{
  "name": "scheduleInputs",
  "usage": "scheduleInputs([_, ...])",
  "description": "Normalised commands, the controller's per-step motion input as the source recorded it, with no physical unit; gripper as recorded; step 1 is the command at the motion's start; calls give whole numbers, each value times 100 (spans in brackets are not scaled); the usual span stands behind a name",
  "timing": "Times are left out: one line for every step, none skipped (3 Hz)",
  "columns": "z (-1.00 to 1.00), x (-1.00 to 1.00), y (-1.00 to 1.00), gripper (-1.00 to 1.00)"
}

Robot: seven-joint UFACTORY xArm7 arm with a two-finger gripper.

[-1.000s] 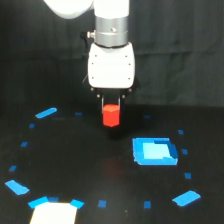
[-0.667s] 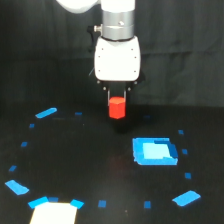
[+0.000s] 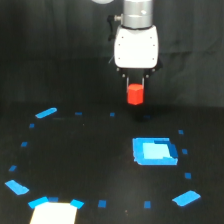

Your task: Pick up the red object from the table

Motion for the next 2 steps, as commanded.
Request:
scheduleInputs([-19, 95, 100, -100])
scheduleInputs([-1, 100, 100, -100])
